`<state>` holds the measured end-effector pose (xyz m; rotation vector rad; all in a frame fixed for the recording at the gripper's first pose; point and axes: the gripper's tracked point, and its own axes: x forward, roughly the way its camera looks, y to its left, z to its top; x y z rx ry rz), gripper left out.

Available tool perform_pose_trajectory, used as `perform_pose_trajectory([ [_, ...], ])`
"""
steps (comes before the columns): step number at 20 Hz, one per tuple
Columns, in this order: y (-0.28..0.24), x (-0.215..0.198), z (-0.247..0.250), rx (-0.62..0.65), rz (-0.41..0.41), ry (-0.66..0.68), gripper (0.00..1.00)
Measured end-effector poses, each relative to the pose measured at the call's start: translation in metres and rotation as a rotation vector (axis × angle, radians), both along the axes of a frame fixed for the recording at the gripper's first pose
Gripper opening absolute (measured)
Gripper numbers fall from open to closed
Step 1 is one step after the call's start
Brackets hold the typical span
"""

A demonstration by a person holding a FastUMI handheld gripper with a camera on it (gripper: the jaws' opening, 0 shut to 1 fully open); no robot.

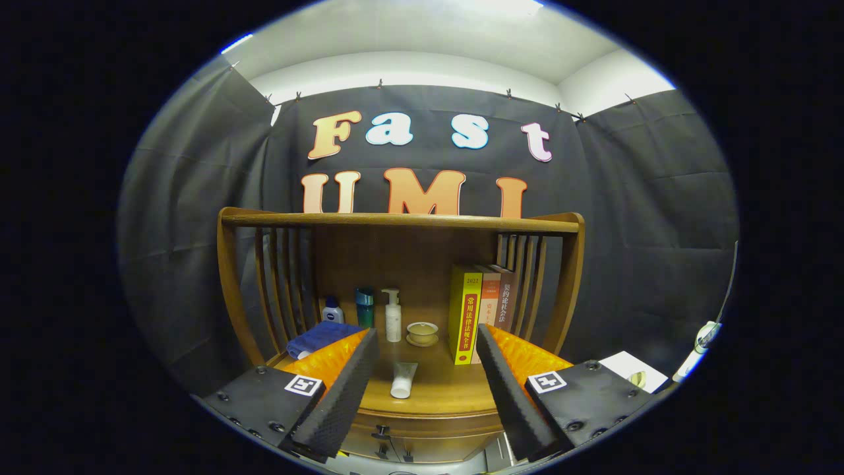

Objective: Pull open the drawer, take out the items inside it, and place them on the countertop above the cabinet.

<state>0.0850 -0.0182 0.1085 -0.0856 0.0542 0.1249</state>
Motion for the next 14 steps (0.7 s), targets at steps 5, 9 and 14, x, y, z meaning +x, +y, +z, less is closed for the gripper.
perform_pose_trajectory([
  [5, -0.0042, -0.0030, 0.0042, -0.007, -0.010, -0.009, 0.98],
  [9, -0.0044, -0.0028, 0.0049, -0.005, -0.014, -0.011, 0.98],
  [14, -0.0023, -0.0015, 0.0030, 0.000, -0.012, -0.008, 0.98],
])
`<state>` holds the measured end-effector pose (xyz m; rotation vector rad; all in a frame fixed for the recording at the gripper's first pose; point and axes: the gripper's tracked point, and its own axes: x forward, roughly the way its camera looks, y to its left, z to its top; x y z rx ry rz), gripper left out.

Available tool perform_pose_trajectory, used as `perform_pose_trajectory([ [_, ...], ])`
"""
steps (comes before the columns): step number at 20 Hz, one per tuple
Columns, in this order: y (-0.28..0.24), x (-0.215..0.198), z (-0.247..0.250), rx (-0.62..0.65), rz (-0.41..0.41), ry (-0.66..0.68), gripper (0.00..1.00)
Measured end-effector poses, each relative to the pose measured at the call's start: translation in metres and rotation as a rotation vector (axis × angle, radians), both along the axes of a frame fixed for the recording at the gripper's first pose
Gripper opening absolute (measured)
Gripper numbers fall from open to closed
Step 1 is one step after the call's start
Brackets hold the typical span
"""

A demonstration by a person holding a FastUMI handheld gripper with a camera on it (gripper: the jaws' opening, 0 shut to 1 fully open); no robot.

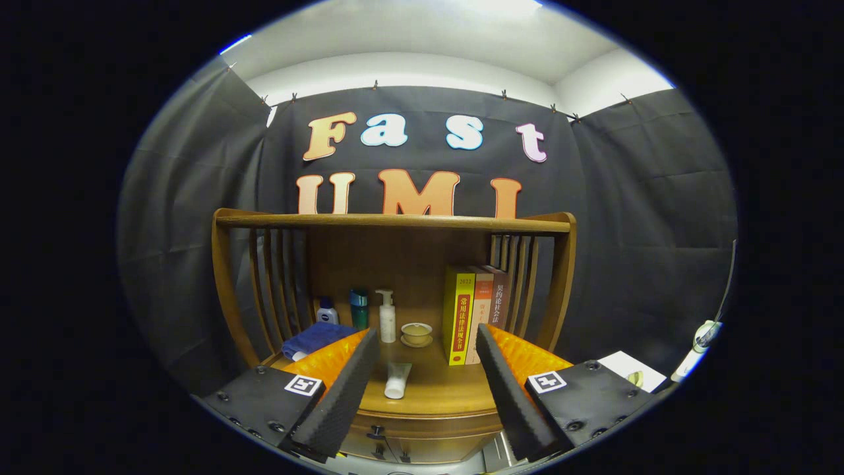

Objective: Pull open the drawer, take out the items inside it, and place them on the countertop above the cabinet.

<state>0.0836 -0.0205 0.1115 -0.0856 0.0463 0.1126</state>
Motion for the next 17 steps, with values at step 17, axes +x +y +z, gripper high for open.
perform_pose_trajectory([
  [17, 0.0004, -0.0016, 0.0000, 0.007, 0.000, -0.007, 0.98],
])
